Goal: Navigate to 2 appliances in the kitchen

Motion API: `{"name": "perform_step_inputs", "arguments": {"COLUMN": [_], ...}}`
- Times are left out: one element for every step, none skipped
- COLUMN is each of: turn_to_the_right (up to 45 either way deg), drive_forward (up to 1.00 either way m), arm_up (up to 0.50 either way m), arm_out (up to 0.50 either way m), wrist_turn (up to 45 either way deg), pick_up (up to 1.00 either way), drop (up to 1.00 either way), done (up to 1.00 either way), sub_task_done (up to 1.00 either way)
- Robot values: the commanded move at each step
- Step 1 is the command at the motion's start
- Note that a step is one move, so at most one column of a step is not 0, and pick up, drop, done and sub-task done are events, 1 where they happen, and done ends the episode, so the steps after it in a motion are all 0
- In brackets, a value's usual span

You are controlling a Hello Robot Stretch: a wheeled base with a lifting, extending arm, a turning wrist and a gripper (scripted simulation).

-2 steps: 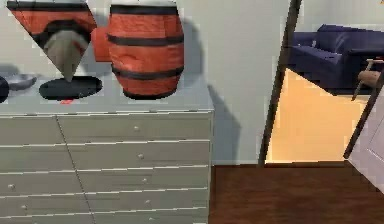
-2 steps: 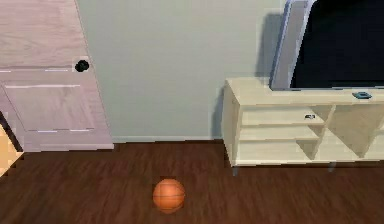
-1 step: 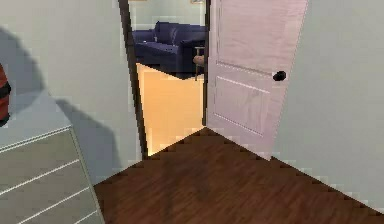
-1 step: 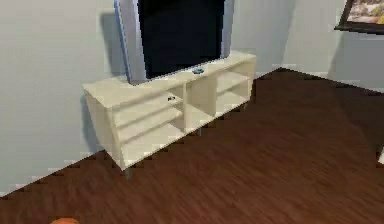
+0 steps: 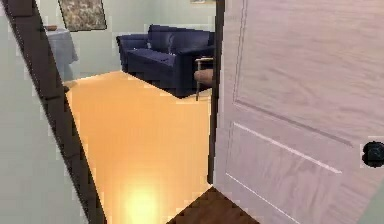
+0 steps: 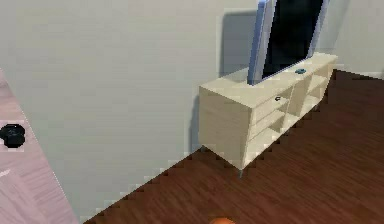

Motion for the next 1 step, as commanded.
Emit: {"name": "perform_step_inputs", "arguments": {"turn_to_the_right": [3.0], "drive_forward": [0.00], "arm_up": [0.00], "arm_out": [0.00], "wrist_turn": [0.0], "pick_up": [0.00], "drop": [0.00], "done": [0.00], "sub_task_done": [0.00]}}
